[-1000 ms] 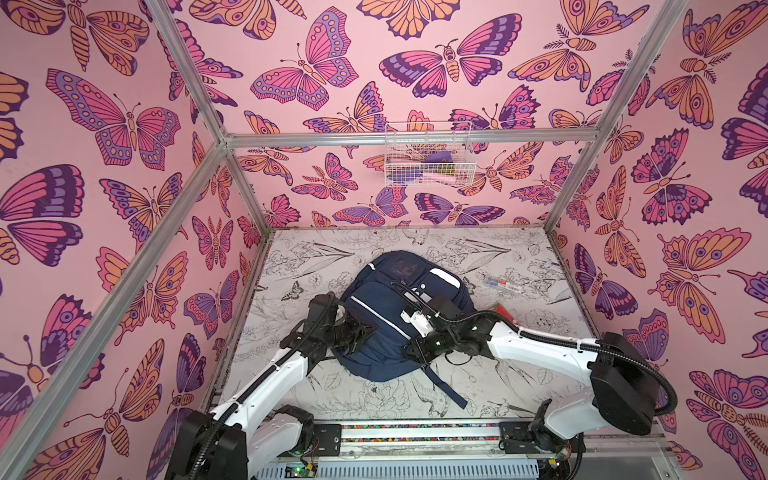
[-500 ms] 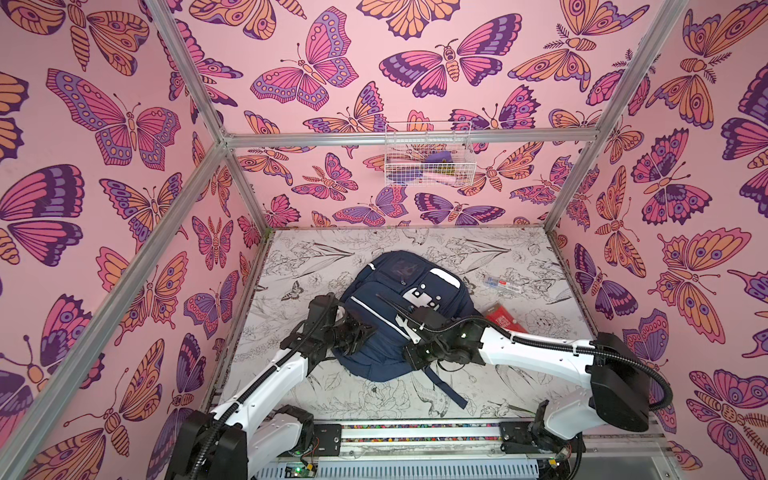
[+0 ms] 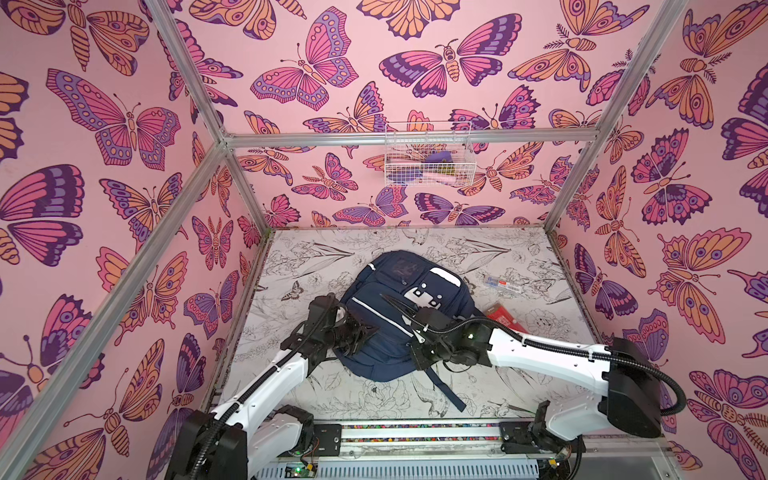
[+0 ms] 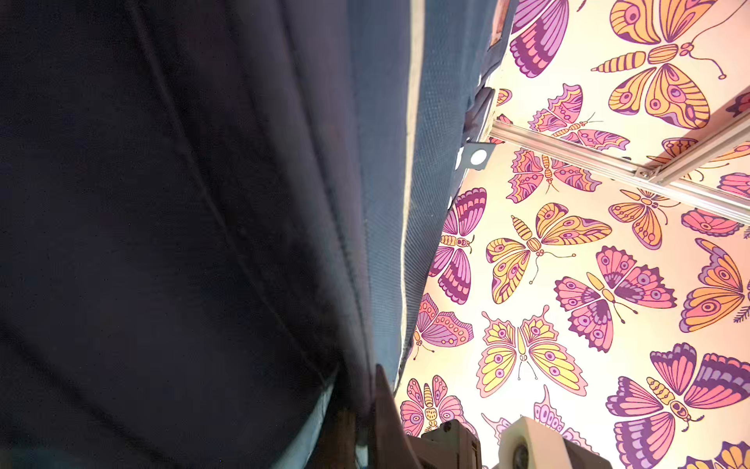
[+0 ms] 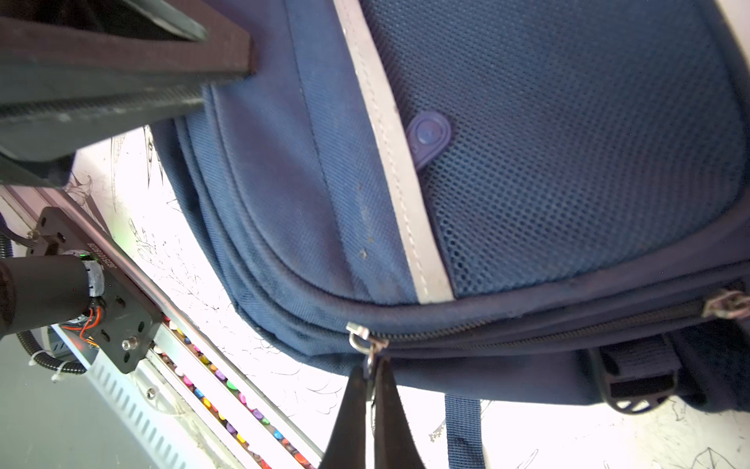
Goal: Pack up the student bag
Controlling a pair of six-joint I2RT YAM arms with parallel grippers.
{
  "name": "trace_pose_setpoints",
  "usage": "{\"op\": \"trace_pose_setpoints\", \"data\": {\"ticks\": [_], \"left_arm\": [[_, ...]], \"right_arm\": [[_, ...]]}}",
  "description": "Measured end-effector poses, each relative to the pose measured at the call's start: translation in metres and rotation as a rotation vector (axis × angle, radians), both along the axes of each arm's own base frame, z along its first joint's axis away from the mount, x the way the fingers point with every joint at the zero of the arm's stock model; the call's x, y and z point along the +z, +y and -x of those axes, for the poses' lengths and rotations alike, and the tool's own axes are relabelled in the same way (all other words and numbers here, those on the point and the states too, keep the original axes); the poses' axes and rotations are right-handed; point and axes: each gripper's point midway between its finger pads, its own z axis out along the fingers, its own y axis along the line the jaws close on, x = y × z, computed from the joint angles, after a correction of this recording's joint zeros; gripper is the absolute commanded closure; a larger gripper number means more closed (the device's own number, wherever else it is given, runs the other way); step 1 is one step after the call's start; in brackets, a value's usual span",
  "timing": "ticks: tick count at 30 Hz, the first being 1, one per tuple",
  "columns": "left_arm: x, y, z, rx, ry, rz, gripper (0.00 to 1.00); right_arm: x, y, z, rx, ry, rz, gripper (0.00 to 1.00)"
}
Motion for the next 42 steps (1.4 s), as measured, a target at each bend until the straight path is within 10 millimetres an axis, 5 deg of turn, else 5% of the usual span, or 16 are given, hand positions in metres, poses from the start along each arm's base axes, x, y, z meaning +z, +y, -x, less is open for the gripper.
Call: {"op": "trace_pose_setpoints", "data": {"ticks": [18,19,21,24,29,34,42], "left_arm": [[-0.008,0.002,0.005,0.044,-0.023,-0.039,1.00],[-0.008,0.003,0.006,0.046,-0.024,-0.039,0.96],[-0.008,0.004,0.005,0.048,-0.026,-0.038,0.66],[-0.008,0.016,0.000,0.068,-0.024,-0.045,0.42],[0.005,0.056,-0.026,0.125,-0.041,-0.153,0.34],[0.019,0.070,-0.054,0.060,-0.097,-0.283,0.38],[0.003,0.077,-0.052,-0.047,-0.073,-0.409,0.34]], "right_arm": [[-0.012,0.059,0.007,0.016,0.106,-0.016,1.00],[-0.012,0.059,0.007,0.015,0.107,-0.014,1.00],[-0.012,0.058,0.007,0.012,0.105,-0.008,1.00],[-0.011,0.056,0.006,0.008,0.096,-0.001,1.00],[-0.003,0.049,0.005,-0.004,0.076,0.005,1.00],[0.003,0.037,0.006,-0.015,0.075,0.009,1.00],[0.012,0.015,0.002,-0.042,0.081,0.015,1.00]]}}
